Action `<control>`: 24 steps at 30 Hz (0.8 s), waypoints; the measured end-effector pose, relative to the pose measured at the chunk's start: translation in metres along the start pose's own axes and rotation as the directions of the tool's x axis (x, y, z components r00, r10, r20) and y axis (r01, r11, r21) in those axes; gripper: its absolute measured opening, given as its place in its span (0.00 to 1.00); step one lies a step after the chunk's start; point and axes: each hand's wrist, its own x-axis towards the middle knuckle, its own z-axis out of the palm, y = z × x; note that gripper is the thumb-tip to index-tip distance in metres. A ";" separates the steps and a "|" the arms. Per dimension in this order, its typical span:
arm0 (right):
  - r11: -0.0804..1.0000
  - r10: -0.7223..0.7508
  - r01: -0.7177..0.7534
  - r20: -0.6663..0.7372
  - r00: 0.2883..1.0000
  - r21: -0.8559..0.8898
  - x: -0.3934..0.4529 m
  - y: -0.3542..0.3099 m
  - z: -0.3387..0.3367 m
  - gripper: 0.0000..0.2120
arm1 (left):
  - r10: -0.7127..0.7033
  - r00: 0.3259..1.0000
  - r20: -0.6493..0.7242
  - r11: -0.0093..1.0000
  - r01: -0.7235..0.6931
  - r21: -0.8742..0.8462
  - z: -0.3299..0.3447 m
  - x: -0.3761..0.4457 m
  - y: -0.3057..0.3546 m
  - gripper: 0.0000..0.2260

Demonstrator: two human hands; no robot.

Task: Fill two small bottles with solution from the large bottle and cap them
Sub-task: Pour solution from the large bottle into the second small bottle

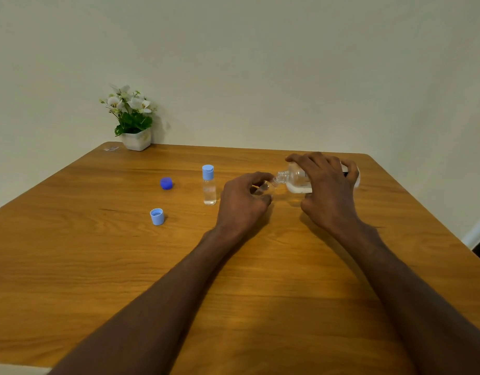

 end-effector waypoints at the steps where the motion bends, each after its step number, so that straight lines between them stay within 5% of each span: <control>1: 1.000 0.000 0.000 0.001 1.000 0.000 0.000 0.000 0.000 0.44 | -0.002 1.000 0.003 1.000 0.002 0.002 0.000 0.000 0.000 0.20; 24: 1.000 -0.002 0.002 -0.008 1.000 -0.018 0.002 0.003 0.000 0.45 | -0.001 1.000 0.011 1.000 0.001 0.006 0.000 0.000 0.003 0.20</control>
